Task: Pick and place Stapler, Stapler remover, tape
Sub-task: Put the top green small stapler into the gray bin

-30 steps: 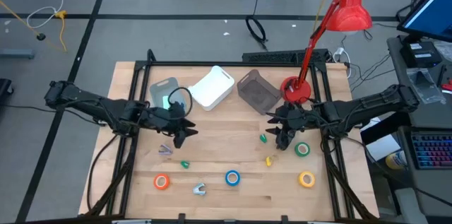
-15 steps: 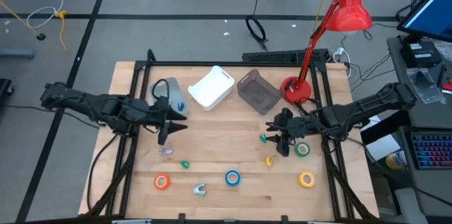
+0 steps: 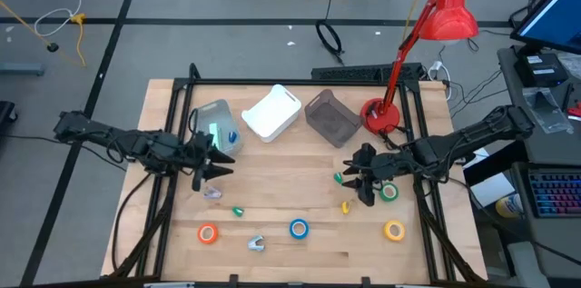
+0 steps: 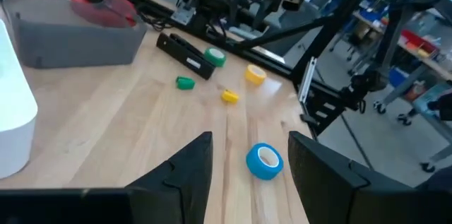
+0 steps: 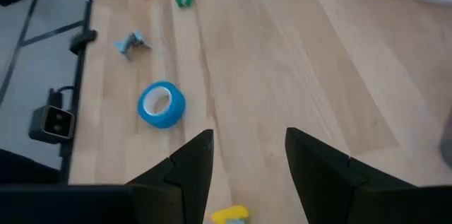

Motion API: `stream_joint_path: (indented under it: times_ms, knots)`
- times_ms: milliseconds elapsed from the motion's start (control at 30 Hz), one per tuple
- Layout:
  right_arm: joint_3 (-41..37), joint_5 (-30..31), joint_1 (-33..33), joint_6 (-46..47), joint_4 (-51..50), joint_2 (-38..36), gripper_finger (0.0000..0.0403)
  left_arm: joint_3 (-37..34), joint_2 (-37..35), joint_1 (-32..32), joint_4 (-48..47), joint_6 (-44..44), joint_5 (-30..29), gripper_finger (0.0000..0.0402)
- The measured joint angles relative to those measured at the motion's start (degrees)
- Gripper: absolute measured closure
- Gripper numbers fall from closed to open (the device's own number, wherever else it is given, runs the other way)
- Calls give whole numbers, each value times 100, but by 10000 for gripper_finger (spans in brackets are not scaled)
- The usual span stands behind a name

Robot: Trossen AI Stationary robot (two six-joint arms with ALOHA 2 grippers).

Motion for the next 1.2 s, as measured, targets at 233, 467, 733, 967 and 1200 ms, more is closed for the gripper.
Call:
stream_joint_path:
  times_ms: [233,467,733,967,1200]
  knots:
    - [591,8,0,-270,-600,391,234,-296,-499,-1,78,184,80,215]
    - [1329,-171,0,-217,-1487,1068,234,-565,-838,-1,78,224,205,215]
    - [2145,-309,0,-81,-2386,1889,234,-810,-1019,-1,85,141,208,215]
    - [2356,-584,-12,552,-2938,2388,234,-831,-1058,-1,93,223,255,215]
    - [2356,-600,-26,973,-3176,2634,234,-831,-1061,-1,87,221,258,215]
